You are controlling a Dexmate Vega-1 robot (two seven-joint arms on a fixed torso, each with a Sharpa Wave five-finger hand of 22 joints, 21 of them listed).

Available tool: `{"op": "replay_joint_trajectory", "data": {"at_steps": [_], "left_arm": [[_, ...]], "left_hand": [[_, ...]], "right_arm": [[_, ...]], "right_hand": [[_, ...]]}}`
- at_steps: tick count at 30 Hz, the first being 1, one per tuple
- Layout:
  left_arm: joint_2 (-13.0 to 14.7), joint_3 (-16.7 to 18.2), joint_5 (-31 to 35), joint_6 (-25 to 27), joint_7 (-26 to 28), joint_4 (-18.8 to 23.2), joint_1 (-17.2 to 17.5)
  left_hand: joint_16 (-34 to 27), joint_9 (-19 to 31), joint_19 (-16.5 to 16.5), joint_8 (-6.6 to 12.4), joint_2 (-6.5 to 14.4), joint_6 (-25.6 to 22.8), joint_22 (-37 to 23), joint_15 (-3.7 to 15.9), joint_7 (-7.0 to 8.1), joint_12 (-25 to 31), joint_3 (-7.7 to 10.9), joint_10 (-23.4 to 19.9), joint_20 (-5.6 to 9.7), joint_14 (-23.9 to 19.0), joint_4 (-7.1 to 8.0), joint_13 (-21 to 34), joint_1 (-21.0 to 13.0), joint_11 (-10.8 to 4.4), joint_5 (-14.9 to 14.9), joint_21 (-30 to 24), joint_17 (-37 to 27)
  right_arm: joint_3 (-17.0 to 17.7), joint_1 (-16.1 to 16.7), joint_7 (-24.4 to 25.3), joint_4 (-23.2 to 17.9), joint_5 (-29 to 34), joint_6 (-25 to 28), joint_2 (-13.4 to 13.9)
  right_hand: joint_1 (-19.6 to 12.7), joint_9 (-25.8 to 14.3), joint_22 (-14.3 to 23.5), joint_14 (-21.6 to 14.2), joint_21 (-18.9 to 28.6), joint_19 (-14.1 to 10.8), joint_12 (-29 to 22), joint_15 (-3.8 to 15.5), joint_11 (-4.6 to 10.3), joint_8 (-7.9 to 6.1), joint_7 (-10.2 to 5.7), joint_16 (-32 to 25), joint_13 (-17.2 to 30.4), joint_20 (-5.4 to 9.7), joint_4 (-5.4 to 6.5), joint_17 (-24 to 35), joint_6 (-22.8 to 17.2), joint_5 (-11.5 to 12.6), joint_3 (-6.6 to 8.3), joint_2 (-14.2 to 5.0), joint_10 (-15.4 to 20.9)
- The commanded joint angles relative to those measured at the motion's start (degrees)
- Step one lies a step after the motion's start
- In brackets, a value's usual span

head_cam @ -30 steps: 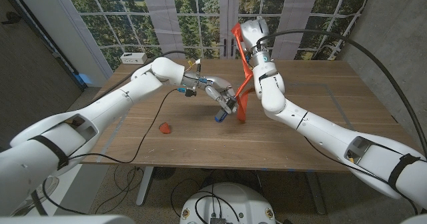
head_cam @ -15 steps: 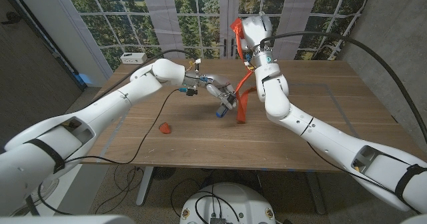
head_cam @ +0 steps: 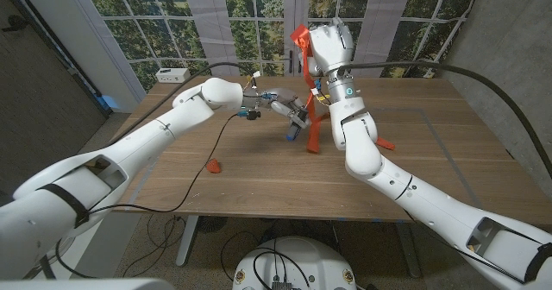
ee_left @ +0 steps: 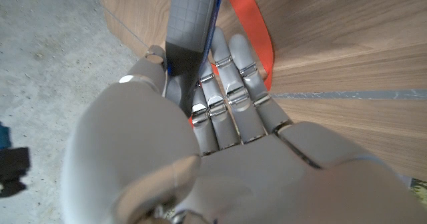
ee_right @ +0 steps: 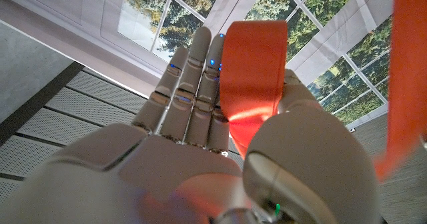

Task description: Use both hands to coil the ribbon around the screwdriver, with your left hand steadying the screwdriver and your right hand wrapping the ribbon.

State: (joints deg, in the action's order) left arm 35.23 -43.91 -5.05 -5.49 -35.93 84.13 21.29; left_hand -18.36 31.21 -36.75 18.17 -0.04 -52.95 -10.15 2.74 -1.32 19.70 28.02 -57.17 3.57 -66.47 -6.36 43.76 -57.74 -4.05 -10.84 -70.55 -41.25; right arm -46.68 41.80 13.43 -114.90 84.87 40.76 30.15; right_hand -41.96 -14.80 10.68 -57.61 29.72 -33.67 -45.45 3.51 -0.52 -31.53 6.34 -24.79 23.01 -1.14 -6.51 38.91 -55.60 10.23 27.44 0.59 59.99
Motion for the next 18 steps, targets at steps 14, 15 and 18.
{"op": "replay_joint_trajectory", "data": {"at_steps": [14, 15, 18], "left_arm": [[-1.3, 2.2, -5.8, 9.3, 7.9, 2.4, 1.0], [-1.4, 2.2, -6.4, 9.5, 7.4, 2.0, 0.7], [-1.4, 1.7, -6.4, 10.0, 6.9, 1.9, 0.0]], "left_hand": [[-0.7, 0.2, -1.2, -0.36, 7.3, -0.7, 0.0, 10.27, -0.19, -0.4, 3.72, -4.5, 4.01, -11.5, -2.47, 0.0, -8.0, -3.25, 0.0, -0.6, 0.0], [-0.7, 0.2, -1.3, -0.41, 7.3, -0.7, 0.0, 10.26, -0.12, -0.3, 3.73, -4.4, 4.01, -11.5, -2.47, 0.1, -8.0, -3.28, 0.1, -0.6, 0.1], [-0.8, 0.3, -1.4, -0.41, 7.3, -0.8, 0.0, 10.25, -0.12, -0.4, 3.75, -4.4, 3.99, -11.5, -2.47, 0.1, -8.0, -3.33, 0.1, -0.7, 0.1]], "right_arm": [[9.3, 21.1, 12.5, -9.3, -5.5, 3.2, -2.2], [9.7, 22.1, 13.3, -9.6, -5.7, 3.8, -2.3], [11.1, 24.7, 14.6, -10.5, -6.6, 5.0, -1.8]], "right_hand": [[-8.2, -0.4, 0.0, -5.6, 0.6, -0.2, -0.4, 6.91, 2.09, -0.86, -5.26, 0.2, 0.4, 0.15, -1.58, 0.4, -6.3, 0.4, 1.89, -7.7, 2.5], [-8.2, -0.4, 0.0, -5.6, 0.6, -0.2, -0.5, 6.93, 2.14, -0.86, -5.25, 0.2, 0.4, 0.17, -1.58, 0.4, -6.3, 0.4, 1.89, -7.7, 2.6], [-8.2, -0.5, 0.0, -5.6, 0.6, -0.1, -0.4, 6.95, 2.22, -0.87, -5.15, 0.2, 0.4, 0.15, -1.6, 0.5, -6.3, 0.4, 1.88, -7.69, 2.5]]}}
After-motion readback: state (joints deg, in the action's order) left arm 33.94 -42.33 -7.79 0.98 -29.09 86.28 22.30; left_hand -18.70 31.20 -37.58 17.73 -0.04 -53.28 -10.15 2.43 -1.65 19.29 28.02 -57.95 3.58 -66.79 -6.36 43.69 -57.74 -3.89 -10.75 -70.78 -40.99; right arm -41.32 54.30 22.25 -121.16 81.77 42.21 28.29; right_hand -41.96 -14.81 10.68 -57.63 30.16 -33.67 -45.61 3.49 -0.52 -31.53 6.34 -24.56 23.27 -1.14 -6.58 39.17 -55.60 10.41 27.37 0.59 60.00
